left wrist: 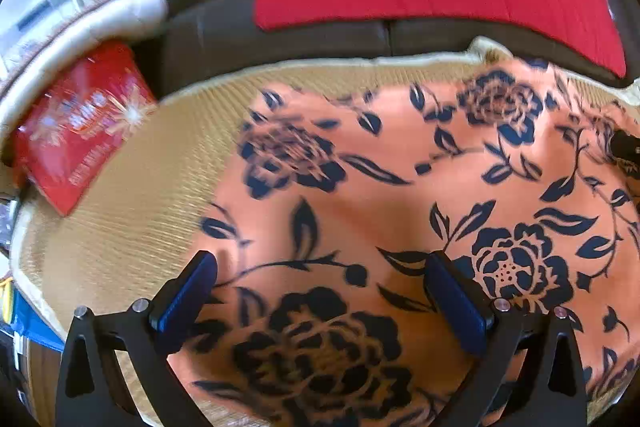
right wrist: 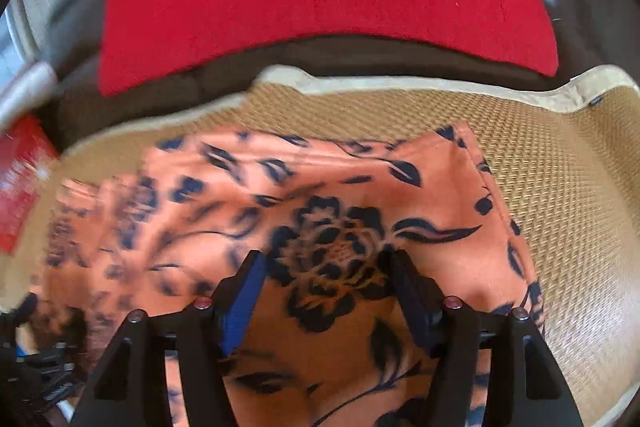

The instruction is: Fold small clothes

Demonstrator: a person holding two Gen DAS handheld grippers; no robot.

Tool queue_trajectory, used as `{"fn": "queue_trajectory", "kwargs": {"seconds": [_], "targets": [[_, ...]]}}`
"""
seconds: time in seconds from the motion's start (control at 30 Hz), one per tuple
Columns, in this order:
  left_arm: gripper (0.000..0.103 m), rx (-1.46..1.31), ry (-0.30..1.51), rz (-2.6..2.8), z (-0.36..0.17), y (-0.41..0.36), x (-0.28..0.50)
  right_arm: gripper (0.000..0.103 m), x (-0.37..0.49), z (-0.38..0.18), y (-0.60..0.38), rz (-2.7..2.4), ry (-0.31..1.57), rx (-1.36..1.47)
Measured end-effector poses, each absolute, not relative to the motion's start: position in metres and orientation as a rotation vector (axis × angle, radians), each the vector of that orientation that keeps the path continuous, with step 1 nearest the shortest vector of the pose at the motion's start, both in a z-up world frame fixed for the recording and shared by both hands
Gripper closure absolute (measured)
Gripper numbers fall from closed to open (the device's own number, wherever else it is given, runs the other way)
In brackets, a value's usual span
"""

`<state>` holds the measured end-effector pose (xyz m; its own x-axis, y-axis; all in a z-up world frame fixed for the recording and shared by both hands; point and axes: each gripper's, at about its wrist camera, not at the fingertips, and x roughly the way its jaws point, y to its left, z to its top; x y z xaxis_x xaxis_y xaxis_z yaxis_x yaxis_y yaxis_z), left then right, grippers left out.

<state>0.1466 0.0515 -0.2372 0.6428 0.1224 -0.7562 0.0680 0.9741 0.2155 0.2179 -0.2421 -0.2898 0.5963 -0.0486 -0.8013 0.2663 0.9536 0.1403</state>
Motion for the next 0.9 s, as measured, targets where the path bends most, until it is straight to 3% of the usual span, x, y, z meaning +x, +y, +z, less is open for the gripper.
{"fn": "queue_trajectory", "kwargs": {"seconds": [0.17, 0.3, 0.6, 0.73, 0.9], "targets": [[0.0, 0.226, 0.804, 0.162, -0.22, 0.069, 0.132, 0.056, 0.199, -0.277, -0.208, -0.015, 0.884, 0.25], [0.0, 0.258, 0.923, 0.208, -0.248, 0.075, 0.145, 0.057, 0.204, -0.296, -0.174, 0.003, 0.97, 0.145], [0.0, 0.194, 0.788, 0.15, -0.22, 0.077, 0.137, 0.057, 0.197, -0.269, -0.176, 0.023, 0.834, 0.199], [0.0, 0.169, 0.735, 0.139, -0.208, 0.083, 0.141, 0.056, 0.214, -0.298, -0.169, -0.01, 0.981, 0.176], [0.0, 0.151, 0.722, 0.131, -0.2, 0.084, 0.14, 0.055, 0.216, -0.28, -0.163, 0.032, 0.877, 0.202]]}}
